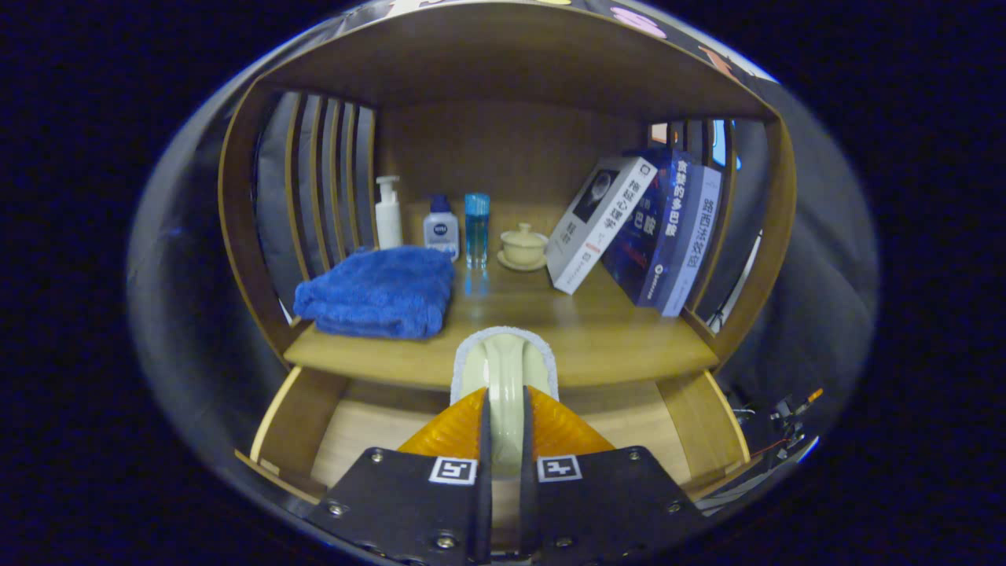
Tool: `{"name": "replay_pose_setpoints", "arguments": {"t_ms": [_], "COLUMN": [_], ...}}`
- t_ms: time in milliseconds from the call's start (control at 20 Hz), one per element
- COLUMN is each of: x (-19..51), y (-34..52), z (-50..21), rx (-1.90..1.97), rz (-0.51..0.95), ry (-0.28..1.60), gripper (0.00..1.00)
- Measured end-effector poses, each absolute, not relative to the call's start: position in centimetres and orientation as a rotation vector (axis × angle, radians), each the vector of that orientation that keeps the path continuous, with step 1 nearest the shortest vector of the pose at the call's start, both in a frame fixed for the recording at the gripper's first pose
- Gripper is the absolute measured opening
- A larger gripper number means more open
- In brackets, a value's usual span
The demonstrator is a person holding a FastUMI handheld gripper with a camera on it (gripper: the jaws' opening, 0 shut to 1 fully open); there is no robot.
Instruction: Pull open the drawer, take out the items inside it, and place them on the countertop above the cabinet.
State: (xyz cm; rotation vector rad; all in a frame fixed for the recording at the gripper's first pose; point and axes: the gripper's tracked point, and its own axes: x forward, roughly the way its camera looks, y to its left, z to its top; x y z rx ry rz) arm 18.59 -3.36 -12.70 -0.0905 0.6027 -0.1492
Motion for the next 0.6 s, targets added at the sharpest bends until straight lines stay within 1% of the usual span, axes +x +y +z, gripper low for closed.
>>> {"name": "replay_pose_setpoints", "arguments": {"t_ms": [250, 600], "x": [22.2, 25.0], "y": [-5.0, -5.8], "z": [-12.5, -14.5], "rx": [-0.068, -0.026], "rz": [-0.178, -0.171], "ry": [0.548, 0.532], "gripper": [0.14, 0.14]}}
